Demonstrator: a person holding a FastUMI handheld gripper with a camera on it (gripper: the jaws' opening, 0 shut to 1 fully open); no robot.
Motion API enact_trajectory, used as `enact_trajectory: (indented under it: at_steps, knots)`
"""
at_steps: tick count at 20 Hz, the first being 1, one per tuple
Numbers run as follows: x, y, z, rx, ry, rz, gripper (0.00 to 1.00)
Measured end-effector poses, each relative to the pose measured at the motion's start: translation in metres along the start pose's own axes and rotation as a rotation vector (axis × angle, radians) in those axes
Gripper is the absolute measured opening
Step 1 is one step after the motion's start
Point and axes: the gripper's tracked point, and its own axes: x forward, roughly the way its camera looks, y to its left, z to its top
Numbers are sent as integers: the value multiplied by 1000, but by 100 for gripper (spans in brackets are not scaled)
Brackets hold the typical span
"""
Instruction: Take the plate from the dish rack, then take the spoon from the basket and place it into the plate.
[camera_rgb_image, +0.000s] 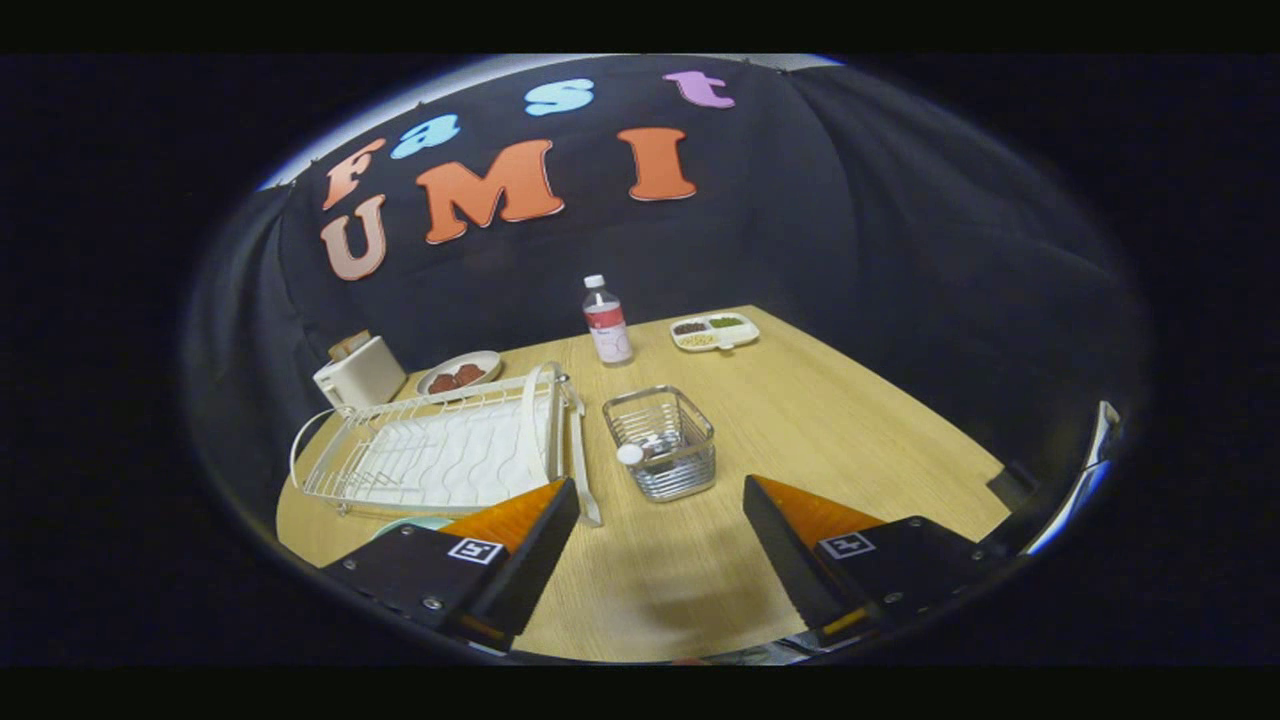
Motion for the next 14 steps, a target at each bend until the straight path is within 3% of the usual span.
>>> enact_trajectory:
  at_steps: [4,10,13,14]
  knots:
    - [22,11,0,-62,-16,29,98]
    - [45,14,4,-125,-42,37,82]
    - [55,14,4,-175,-73,39,60]
    - [58,14,2,-189,-69,42,48]
